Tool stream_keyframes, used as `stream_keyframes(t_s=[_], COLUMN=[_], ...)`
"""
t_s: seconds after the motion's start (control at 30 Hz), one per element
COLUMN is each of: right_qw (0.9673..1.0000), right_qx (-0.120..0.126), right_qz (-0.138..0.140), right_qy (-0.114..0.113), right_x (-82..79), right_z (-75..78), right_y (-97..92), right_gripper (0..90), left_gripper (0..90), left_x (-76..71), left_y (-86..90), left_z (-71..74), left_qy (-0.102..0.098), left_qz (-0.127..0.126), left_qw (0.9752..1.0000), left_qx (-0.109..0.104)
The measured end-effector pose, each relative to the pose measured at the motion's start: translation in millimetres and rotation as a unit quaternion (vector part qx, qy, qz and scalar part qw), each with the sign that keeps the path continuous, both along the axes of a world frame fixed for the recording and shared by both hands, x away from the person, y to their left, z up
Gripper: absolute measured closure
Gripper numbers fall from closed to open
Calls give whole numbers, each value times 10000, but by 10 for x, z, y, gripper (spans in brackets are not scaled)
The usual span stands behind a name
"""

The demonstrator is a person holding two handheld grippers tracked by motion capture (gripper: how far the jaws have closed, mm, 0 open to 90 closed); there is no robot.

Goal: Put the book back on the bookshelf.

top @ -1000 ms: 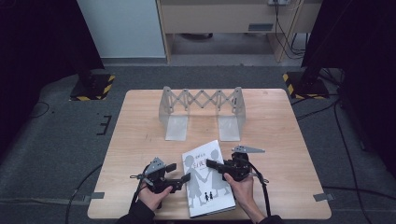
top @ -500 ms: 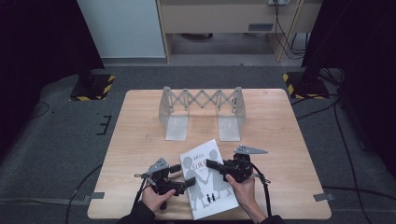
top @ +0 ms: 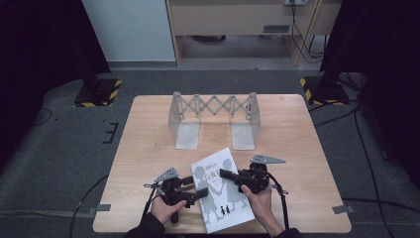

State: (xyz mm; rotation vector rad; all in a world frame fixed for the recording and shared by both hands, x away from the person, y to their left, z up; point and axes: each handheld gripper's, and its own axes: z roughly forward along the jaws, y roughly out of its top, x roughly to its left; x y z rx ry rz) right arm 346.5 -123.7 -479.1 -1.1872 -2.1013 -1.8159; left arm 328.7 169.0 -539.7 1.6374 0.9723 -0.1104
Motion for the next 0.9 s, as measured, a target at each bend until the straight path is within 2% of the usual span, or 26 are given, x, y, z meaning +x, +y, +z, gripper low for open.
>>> stream_keyframes(t_s=[0.13, 0.3, 0.47, 0.6, 0.63, 0.77, 0.83, 0.87, 0.9], right_qw=[10000, 10000, 9999, 9998, 9998, 9996, 9993, 9984, 9984], right_qx=[24, 53, 118, 119, 72, -61, -250, -482, -482], right_qz=[-14, 31, 120, 109, 67, 22, -6, -31, -31], right_qy=[69, 4, -10, 89, 182, 272, 291, 303, 303], right_x=[5, -4, -1, 29, 58, 89, 107, 122, 122], right_z=[-7, -2, -2, -32, -59, -93, -117, -133, -133], right_y=[-5, -5, -6, -12, -16, -26, -25, -12, -12], right_gripper=[808, 809, 812, 809, 799, 767, 736, 695, 695], left_gripper=[0, 0, 0, 0, 2, 7, 8, 9, 13], left_x=[-10, -19, 13, 34, 45, 50, 63, 75, 75], left_y=[-4, -5, -10, -12, -14, -30, -40, -52, -52], left_z=[15, 31, 8, -12, -31, -59, -75, -86, -86], left_qy=[8, -13, 42, 115, 189, 266, 398, 562, 562], left_qz=[27, 26, -124, -135, -112, -35, -8, 21, 21], left_qw=[10000, 10000, 9999, 9998, 9997, 9996, 9992, 9984, 9984], left_qx=[39, 71, -98, -87, -53, -34, 11, 80, 80])
